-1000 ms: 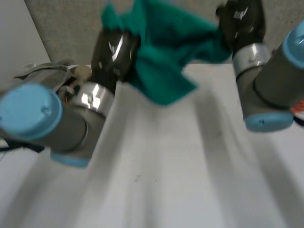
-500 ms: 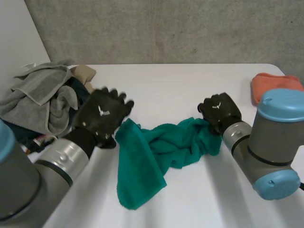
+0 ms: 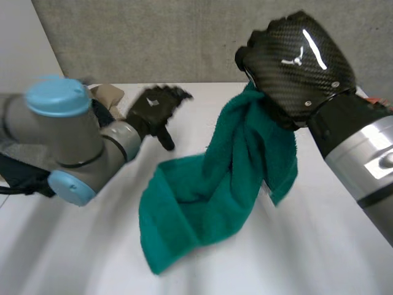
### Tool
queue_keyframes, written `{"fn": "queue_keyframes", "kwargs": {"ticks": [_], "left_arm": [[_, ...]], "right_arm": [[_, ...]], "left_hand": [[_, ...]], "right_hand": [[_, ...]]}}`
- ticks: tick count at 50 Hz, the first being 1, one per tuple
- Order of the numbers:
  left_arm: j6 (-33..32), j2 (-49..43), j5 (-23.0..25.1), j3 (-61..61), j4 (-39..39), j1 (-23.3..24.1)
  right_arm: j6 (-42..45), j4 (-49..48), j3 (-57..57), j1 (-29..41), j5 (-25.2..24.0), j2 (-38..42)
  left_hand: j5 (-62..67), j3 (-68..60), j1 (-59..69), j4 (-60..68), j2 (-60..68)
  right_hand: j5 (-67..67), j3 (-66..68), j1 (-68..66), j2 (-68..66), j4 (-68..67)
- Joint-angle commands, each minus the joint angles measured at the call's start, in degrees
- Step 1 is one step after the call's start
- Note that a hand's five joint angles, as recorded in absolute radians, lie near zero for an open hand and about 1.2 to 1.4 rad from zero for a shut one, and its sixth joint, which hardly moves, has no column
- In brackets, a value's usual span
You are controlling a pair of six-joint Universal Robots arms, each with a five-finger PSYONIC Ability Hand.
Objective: Fold the laundry.
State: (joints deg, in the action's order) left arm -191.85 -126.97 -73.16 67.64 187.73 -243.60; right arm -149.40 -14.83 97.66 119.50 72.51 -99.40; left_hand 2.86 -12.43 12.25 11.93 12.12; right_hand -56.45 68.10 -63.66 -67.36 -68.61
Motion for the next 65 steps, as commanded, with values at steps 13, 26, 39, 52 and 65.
{"fn": "queue_keyframes", "kwargs": {"ticks": [13, 26, 39, 52, 65], "left_arm": [[11.57, -6.98, 21.3, -4.27, -12.03, 0.75], [14.31, -2.94, -0.9, -11.74, -4.58, -0.83], [11.49, 14.38, -12.02, -5.25, 19.26, -1.09], [15.88, 0.25, 2.21, 0.13, 8.36, -0.13], [17.12, -11.28, 9.17, -5.86, 2.56, 4.71]], "right_arm": [[-0.02, 0.15, -1.5, -0.93, -1.76, -1.15], [0.34, 0.24, -16.67, -3.92, 4.27, 15.18], [0.42, -3.28, -36.49, -2.87, 17.67, 25.93], [-0.63, -3.54, -20.67, 4.25, 2.64, 18.55], [-8.8, 2.7, -16.45, 3.99, -6.95, 5.01]], "left_hand": [[53.98, -54.41, 54.58, 54.91, 54.72], [67.14, -67.57, 67.75, 68.07, 67.88], [67.14, -67.57, 67.75, 68.07, 67.88], [-2.86, 2.43, -2.25, -1.93, -2.12], [9.57, -10.0, 10.18, 10.51, 10.31]], "right_hand": [[-13.55, 11.9, -16.34, -12.64, -11.39], [-13.55, 11.9, -16.34, -12.64, -11.39], [-13.55, 11.9, -16.34, -12.64, -11.39], [-13.55, 11.9, -16.34, -12.64, -11.39], [-13.55, 11.9, -16.34, -12.64, -11.39]]}}
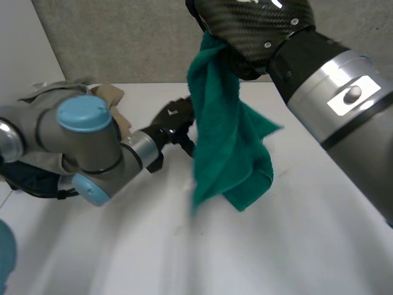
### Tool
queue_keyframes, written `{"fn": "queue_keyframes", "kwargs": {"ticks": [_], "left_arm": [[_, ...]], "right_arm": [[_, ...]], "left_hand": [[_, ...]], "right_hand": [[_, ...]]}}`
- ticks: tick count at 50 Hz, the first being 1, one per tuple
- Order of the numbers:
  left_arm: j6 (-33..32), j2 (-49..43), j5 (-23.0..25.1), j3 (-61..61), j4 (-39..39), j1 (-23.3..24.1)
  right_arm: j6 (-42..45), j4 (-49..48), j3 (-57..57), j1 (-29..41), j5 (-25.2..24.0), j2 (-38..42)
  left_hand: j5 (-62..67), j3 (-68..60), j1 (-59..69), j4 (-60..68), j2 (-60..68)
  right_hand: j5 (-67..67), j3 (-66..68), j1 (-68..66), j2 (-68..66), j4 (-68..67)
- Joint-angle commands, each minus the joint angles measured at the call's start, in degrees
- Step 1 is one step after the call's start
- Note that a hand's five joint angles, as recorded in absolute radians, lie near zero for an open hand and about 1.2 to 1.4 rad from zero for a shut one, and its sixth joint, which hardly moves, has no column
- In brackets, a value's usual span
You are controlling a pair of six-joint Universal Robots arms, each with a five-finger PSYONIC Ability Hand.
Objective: Fold the laundry.
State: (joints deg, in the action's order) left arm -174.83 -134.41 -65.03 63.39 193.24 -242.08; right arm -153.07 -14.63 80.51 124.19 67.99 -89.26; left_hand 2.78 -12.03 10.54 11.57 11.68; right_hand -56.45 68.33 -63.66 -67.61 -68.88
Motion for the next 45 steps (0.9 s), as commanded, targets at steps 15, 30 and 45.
{"fn": "queue_keyframes", "kwargs": {"ticks": [15, 30, 45], "left_arm": [[5.2, 7.49, 6.15, 4.2, -8.5, -2.08], [5.02, 24.8, -10.73, 12.8, -4.45, -6.3], [-19.48, 32.46, -11.87, 29.43, -10.86, -5.34]], "right_arm": [[-7.33, 2.68, -0.97, -12.92, 2.06, 1.63], [-7.07, 3.2, -3.96, -13.1, 4.7, 7.26], [9.79, 29.4, -6.07, -13.27, 15.76, 19.12]], "left_hand": [[67.22, -67.97, 69.46, 68.43, 68.32], [67.22, -67.97, 69.46, 68.43, 68.32], [67.22, -67.97, 69.46, 68.43, 68.32]], "right_hand": [[-13.55, 11.67, -16.34, -12.39, -11.12], [-13.55, 11.67, -16.34, -12.39, -11.12], [-13.55, 11.67, -16.34, -12.39, -11.12]]}}
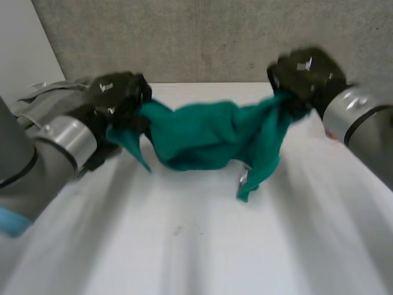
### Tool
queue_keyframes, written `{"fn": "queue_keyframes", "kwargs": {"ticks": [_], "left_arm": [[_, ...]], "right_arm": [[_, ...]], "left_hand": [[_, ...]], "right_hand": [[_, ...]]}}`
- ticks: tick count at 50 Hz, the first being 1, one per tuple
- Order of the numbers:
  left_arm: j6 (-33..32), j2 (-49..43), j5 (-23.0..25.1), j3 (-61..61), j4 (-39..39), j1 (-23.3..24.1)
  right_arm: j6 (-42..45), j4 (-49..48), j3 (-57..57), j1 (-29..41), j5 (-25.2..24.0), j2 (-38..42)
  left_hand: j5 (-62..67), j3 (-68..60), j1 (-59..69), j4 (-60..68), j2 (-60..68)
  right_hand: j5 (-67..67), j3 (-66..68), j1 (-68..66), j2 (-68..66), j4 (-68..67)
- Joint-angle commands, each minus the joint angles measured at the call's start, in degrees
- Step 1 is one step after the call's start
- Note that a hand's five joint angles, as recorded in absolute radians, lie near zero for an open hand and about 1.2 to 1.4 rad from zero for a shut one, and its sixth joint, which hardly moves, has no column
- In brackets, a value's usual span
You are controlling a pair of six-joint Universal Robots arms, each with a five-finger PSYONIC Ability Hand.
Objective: Fold the laundry.
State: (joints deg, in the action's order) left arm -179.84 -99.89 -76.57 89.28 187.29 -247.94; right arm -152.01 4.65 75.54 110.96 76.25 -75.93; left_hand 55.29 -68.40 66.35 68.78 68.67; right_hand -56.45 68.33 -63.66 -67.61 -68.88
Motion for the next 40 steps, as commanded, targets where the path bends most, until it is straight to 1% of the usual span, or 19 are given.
{"fn": "queue_keyframes", "kwargs": {"ticks": [1, 4, 8, 9, 11, 12, 14, 15, 16, 17, 18, 19, 20, 23, 26, 29, 33, 38, 40], "left_arm": [[-17.19, -4.94, -0.86, 2.84, -5.96, 0.61], [-19.76, -10.4, -2.87, -0.32, -6.41, 1.22], [-20.73, -18.92, -8.32, -10.15, -6.5, 3.33], [-20.99, -22.07, -10.16, -15.22, -6.33, 4.29], [-21.26, -24.29, -11.93, -20.43, -5.98, 4.74], [-21.26, -25.0, -12.46, -23.07, -5.45, 4.74], [-20.64, -26.14, -12.99, -31.07, -1.42, 4.65], [-20.9, -26.32, -13.25, -33.27, 1.21, 4.65], [-20.73, -26.24, -13.34, -36.43, 8.72, 4.57], [-20.73, -26.24, -13.34, -36.46, 8.79, 4.57], [-20.73, -25.63, -13.69, -36.54, 19.49, 4.39], [-20.99, -25.45, -13.95, -36.46, 22.04, 4.48], [-21.25, -24.4, -14.57, -35.59, 30.15, 4.74], [-21.34, -21.07, -15.88, -30.51, 39.61, 4.57], [-21.34, -18.95, -16.07, -26.54, 39.99, 4.04], [-21.34, -18.76, -16.07, -21.27, 37.45, 4.92], [-21.26, -18.76, -15.8, -11.69, 32.88, 4.83], [-21.43, -19.03, -15.89, -3.16, 29.63, 5.62], [-21.61, -19.47, -15.89, 1.31, 27.61, 7.02]], "right_arm": [[10.66, 10.2, -1.71, 0.21, 9.25, 7.36], [12.09, 10.12, -3.64, 0.74, 10.67, 10.18], [12.0, 9.59, -8.2, 0.83, 11.02, 14.75], [11.57, 8.54, -11.09, 0.92, 11.28, 16.76], [10.69, 6.35, -14.7, 0.92, 11.55, 18.88], [9.47, 2.77, -18.55, 0.92, 11.9, 20.55], [8.14, -2.34, -22.17, 0.92, 13.04, 21.53], [7.44, -5.41, -23.76, 0.92, 14.0, 21.88], [5.78, -13.97, -26.12, 0.92, 16.45, 21.88], [5.41, -17.27, -26.58, 0.92, 17.43, 21.71], [5.24, -21.48, -26.85, 0.92, 18.57, 21.44], [5.32, -25.79, -26.76, 0.92, 19.71, 20.92], [5.5, -32.88, -26.06, 1.01, 20.85, 19.35], [5.59, -40.57, -22.73, 0.92, 20.43, 16.79], [5.59, -40.51, -20.09, 1.01, 18.94, 15.64], [5.5, -37.88, -16.05, 1.01, 17.09, 15.11], [5.5, -29.89, -10.42, 0.75, 15.51, 15.55], [5.06, -24.34, -5.06, 0.66, 12.7, 17.66], [5.15, -22.76, -2.16, 0.57, 11.55, 19.15]], "left_hand": [[14.71, -11.6, 13.65, 11.22, 11.33], [14.71, -11.6, 13.65, 11.22, 11.33], [14.71, -11.6, 13.65, 11.22, 11.33], [14.71, -11.6, 13.65, 11.22, 11.33], [14.71, -11.6, 13.65, 11.22, 11.33], [14.71, -11.6, 13.65, 11.22, 11.33], [14.71, -11.6, 13.65, 11.22, 11.33], [14.71, -11.6, 13.65, 11.22, 11.33], [14.71, -11.6, 13.65, 11.22, 11.33], [14.71, -11.6, 13.65, 11.22, 11.33], [14.71, -11.6, 13.65, 11.22, 11.33], [14.71, -11.6, 13.65, 11.22, 11.33], [14.71, -11.6, 13.65, 11.22, 11.33], [14.71, -11.6, 13.65, 11.22, 11.33], [14.71, -11.6, 13.65, 11.22, 11.33], [14.71, -11.6, 13.65, 11.22, 11.33], [14.71, -11.6, 13.65, 11.22, 11.33], [14.71, -11.6, 13.65, 11.22, 11.33], [14.71, -11.6, 13.65, 11.22, 11.33]], "right_hand": [[-13.55, 11.67, -16.34, -12.39, -11.12], [-13.55, 11.67, -16.34, -12.39, -11.12], [-13.55, 11.67, -16.34, -12.39, -11.12], [-13.55, 11.67, -16.34, -12.39, -11.12], [-13.55, 11.67, -16.34, -12.39, -11.12], [-13.55, 11.67, -16.34, -12.39, -11.12], [-13.55, 11.67, -16.34, -12.39, -11.12], [-13.55, 11.67, -16.34, -12.39, -11.12], [-13.55, 11.67, -16.34, -12.39, -11.12], [-13.55, 11.67, -16.34, -12.39, -11.12], [-13.55, 11.67, -16.34, -12.39, -11.12], [-13.55, 11.67, -16.34, -12.39, -11.12], [-13.55, 11.67, -16.34, -12.39, -11.12], [-13.55, 11.67, -16.34, -12.39, -11.12], [-13.55, 11.67, -16.34, -12.39, -11.12], [-13.55, 11.67, -16.34, -12.39, -11.12], [-13.55, 11.67, -16.34, -12.39, -11.12], [-13.55, 11.67, -16.34, -12.39, -11.12], [-13.55, 11.67, -16.34, -12.39, -11.12]]}}
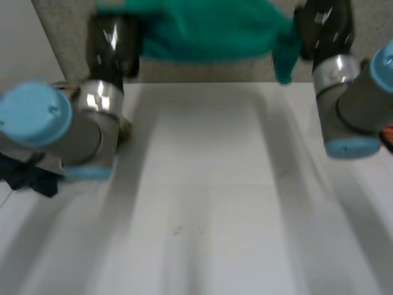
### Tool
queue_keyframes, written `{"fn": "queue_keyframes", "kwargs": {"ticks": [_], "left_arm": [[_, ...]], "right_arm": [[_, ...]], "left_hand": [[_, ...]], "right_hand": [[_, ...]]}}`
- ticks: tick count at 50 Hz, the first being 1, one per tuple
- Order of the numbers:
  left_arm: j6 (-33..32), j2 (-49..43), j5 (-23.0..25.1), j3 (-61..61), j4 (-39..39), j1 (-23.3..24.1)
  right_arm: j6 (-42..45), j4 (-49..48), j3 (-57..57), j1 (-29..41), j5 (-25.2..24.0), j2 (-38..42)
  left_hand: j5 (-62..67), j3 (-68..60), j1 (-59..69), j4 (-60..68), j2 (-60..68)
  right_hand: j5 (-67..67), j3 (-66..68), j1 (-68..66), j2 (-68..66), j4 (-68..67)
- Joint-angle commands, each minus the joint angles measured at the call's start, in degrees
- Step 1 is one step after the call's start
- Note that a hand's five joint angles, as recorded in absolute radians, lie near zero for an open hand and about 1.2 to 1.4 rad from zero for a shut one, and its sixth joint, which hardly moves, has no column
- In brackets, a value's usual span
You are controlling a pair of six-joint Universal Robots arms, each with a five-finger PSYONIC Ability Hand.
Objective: Fold the laundry.
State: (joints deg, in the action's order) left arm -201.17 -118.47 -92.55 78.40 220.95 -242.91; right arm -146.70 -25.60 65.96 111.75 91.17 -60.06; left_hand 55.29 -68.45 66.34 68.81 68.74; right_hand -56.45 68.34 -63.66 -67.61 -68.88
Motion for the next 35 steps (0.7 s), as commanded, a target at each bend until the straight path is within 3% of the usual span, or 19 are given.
{"fn": "queue_keyframes", "kwargs": {"ticks": [1, 7, 16, 18, 19, 20, 30, 35], "left_arm": [[-0.28, -0.89, 0.0, 13.35, -6.66, 2.44], [-0.02, 1.21, -0.79, 21.52, -16.31, 4.82], [0.6, 8.6, -3.78, 24.61, -32.5, 5.35], [0.6, 11.41, -3.69, 24.52, -35.05, 5.87], [0.25, 12.37, -3.95, 24.43, -35.84, 6.05], [-0.01, 12.99, -4.04, 24.17, -36.29, 6.22], [-0.19, 15.55, -2.29, 13.64, -36.55, 6.58], [-0.19, 4.68, 5.33, 1.53, -37.95, 5.7]], "right_arm": [[-0.08, 7.76, 8.29, -0.31, -3.54, 3.63], [0.72, 8.99, 14.01, -0.66, -3.89, 6.18], [1.86, 8.99, 17.62, -0.75, -4.15, 4.86], [1.95, 8.99, 18.76, -0.75, -4.24, 3.99], [1.86, 8.99, 19.11, -0.75, -4.33, 3.72], [1.77, 8.9, 20.07, -0.66, -4.42, 3.11], [1.59, 8.38, 24.82, -0.75, -4.68, 0.47], [1.59, 8.29, 26.41, -0.84, -5.56, -0.94]], "left_hand": [[14.71, -11.55, 13.66, 11.19, 11.26], [14.71, -11.55, 13.66, 11.19, 11.26], [14.4, -11.24, 13.35, 10.88, 10.95], [-28.14, 31.3, -29.2, -31.66, -31.59], [-41.15, 44.31, -42.2, -44.67, -44.6], [-45.61, 48.77, -46.66, -49.13, -49.06], [-46.16, 49.32, -47.21, -49.68, -49.61], [-42.15, 45.31, -43.2, -45.67, -45.6]], "right_hand": [[-13.55, 11.66, -16.34, -12.39, -11.12], [-13.55, 11.66, -16.34, -12.39, -11.12], [-13.55, 11.66, -16.34, -12.39, -11.12], [-13.55, 11.66, -16.34, -12.39, -11.12], [-13.55, 11.66, -16.34, -12.39, -11.12], [-13.55, 11.66, -16.34, -12.39, -11.12], [-13.55, 11.66, -16.34, -12.39, -11.12], [-13.55, 11.66, -16.34, -12.39, -11.12]]}}
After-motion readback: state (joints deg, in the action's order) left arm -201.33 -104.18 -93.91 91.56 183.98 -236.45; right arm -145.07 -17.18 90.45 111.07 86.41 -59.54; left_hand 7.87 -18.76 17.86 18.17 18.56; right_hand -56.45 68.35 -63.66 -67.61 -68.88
